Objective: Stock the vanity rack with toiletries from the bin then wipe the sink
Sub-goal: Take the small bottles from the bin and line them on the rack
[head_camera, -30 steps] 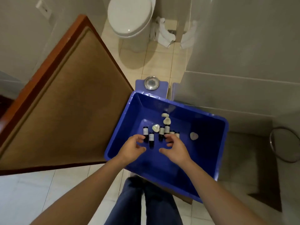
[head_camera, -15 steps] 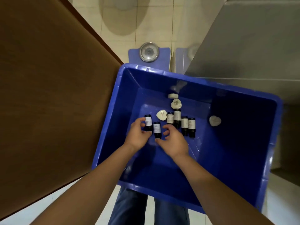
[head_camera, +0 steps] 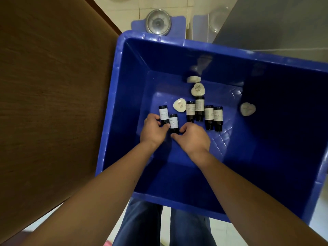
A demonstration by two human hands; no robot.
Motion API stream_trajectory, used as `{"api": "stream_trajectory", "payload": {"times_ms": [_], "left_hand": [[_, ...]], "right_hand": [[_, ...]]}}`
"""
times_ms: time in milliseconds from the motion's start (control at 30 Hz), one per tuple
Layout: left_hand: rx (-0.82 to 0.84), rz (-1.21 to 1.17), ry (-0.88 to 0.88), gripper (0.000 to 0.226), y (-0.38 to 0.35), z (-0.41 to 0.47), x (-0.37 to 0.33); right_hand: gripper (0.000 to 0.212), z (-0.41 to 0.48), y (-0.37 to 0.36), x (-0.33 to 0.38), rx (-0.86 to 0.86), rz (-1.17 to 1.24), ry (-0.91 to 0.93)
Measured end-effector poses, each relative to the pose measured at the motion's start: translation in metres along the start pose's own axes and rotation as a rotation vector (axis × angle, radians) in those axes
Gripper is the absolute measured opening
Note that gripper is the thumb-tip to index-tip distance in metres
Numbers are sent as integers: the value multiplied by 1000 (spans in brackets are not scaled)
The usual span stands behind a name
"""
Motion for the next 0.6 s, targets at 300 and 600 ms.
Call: {"api": "stream_trajectory", "payload": {"times_ms": [300, 600], "left_hand": [[44, 137, 22, 27, -1, 1, 1], [38, 105, 26, 27, 4, -5, -3]], "right_hand": [[32, 4, -10, 4, 5, -52, -7], [33, -2, -6, -3, 70, 42, -54]]}}
Point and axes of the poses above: each hand's wrist, its own z-axis towards the middle knuckle, its own y-axis out of the back of the hand, x = y × z, the point moved 4 cm from there along z, towards the middle knuckle, and after that the axes turned 15 degrees about -y, right-handed, at the moved point
